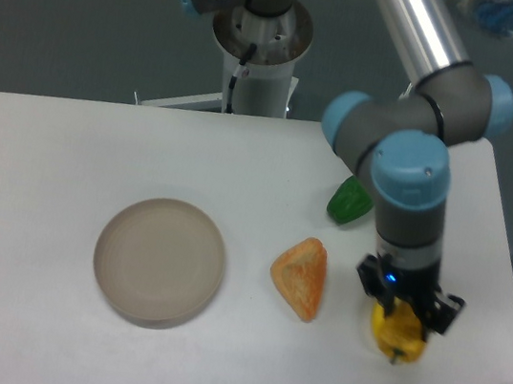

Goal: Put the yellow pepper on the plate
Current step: 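Lift the yellow pepper with the gripper away from the banana, then carry the held yellow pepper over the beige plate, then lower the yellow pepper onto the plate and open the gripper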

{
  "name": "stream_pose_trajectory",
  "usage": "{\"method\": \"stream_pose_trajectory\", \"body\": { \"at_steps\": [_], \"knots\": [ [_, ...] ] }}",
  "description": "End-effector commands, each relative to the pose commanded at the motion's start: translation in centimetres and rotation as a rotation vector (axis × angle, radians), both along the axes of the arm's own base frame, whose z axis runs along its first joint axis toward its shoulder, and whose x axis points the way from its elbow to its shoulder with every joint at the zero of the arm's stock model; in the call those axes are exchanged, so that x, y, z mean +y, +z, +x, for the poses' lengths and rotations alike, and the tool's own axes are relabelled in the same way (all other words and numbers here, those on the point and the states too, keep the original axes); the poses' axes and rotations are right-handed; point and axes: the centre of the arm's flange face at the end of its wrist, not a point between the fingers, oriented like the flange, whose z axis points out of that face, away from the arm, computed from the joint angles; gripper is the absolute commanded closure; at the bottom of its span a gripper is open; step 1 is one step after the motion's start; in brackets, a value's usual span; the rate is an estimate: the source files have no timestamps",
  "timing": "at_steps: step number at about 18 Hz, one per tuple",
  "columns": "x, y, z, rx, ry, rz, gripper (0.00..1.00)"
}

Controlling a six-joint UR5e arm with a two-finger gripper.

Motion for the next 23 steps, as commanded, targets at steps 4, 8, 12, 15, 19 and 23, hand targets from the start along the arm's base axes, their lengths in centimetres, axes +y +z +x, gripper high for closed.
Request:
{"method": "stream_pose_trajectory", "body": {
  "at_steps": [4, 8, 12, 15, 19, 23],
  "knots": [
    [-0.6, -0.4, 6.1, -0.147, 0.1, 0.074, 0.61],
    [-0.3, -1.1, 11.1, -0.214, 0.202, 0.085, 0.6],
    [0.7, -2.1, 17.6, -0.251, 0.228, 0.079, 0.6],
    [1.2, -4.3, 20.8, -0.258, 0.227, 0.05, 0.6],
    [0.6, -7.9, 22.4, -0.259, 0.234, 0.053, 0.6],
    [0.1, -10.2, 23.2, -0.268, 0.233, 0.012, 0.6]
  ]
}}
